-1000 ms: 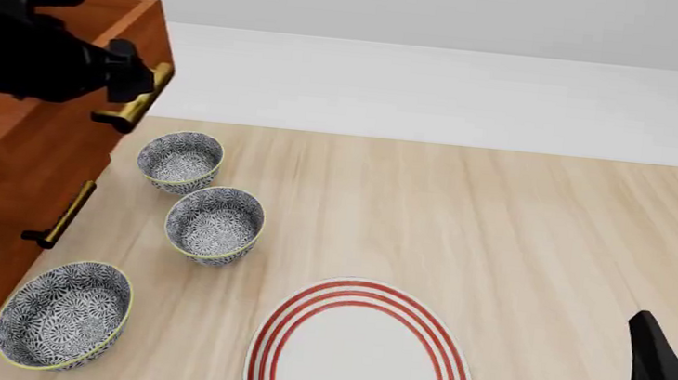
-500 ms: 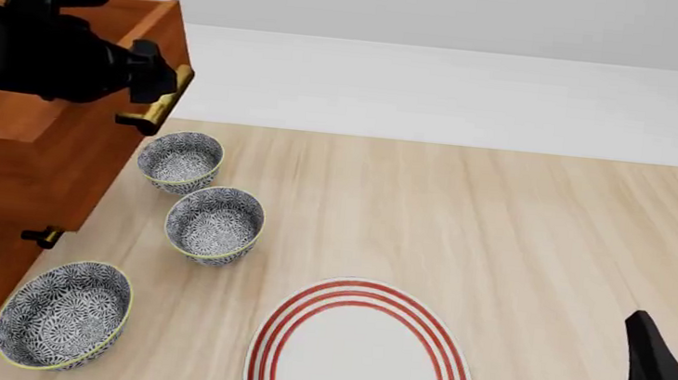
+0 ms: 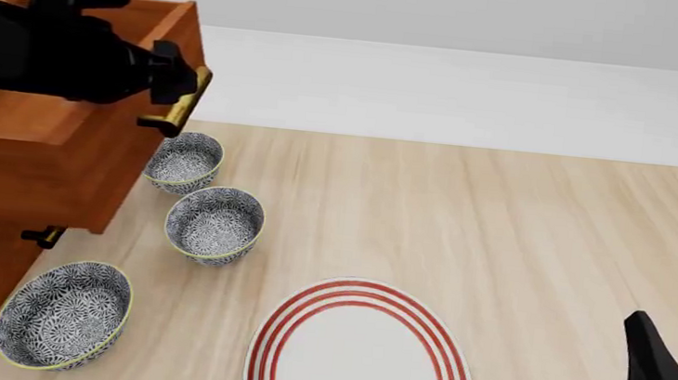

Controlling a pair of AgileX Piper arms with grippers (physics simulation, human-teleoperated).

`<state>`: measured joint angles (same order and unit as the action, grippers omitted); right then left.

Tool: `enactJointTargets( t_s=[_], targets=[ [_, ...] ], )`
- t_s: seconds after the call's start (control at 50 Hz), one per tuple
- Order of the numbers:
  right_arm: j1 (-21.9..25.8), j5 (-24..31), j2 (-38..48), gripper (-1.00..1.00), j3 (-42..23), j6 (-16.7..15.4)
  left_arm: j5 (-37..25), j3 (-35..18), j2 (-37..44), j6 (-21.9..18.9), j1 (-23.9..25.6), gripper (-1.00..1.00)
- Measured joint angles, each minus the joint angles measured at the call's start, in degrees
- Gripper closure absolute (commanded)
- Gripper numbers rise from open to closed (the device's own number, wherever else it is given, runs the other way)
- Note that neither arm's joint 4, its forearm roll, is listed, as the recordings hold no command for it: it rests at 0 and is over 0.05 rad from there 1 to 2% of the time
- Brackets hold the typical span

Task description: Open the top drawer of the cabinet.

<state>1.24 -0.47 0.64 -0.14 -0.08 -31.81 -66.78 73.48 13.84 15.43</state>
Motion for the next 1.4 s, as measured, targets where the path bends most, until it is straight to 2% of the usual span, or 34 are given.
enactJointTargets(
  t_s=[0.34, 1.4],
  targets=[
    [0.0, 0.0, 0.0, -1.00, 0.0, 0.0, 0.6, -0.6, 0.8, -1.1, 1.6, -1.00],
    [0.1, -0.4, 0.4, -1.00, 0.1, 0.0, 2.5, 0.2, 0.6, 0.5, 2.8, -1.00]
  ],
)
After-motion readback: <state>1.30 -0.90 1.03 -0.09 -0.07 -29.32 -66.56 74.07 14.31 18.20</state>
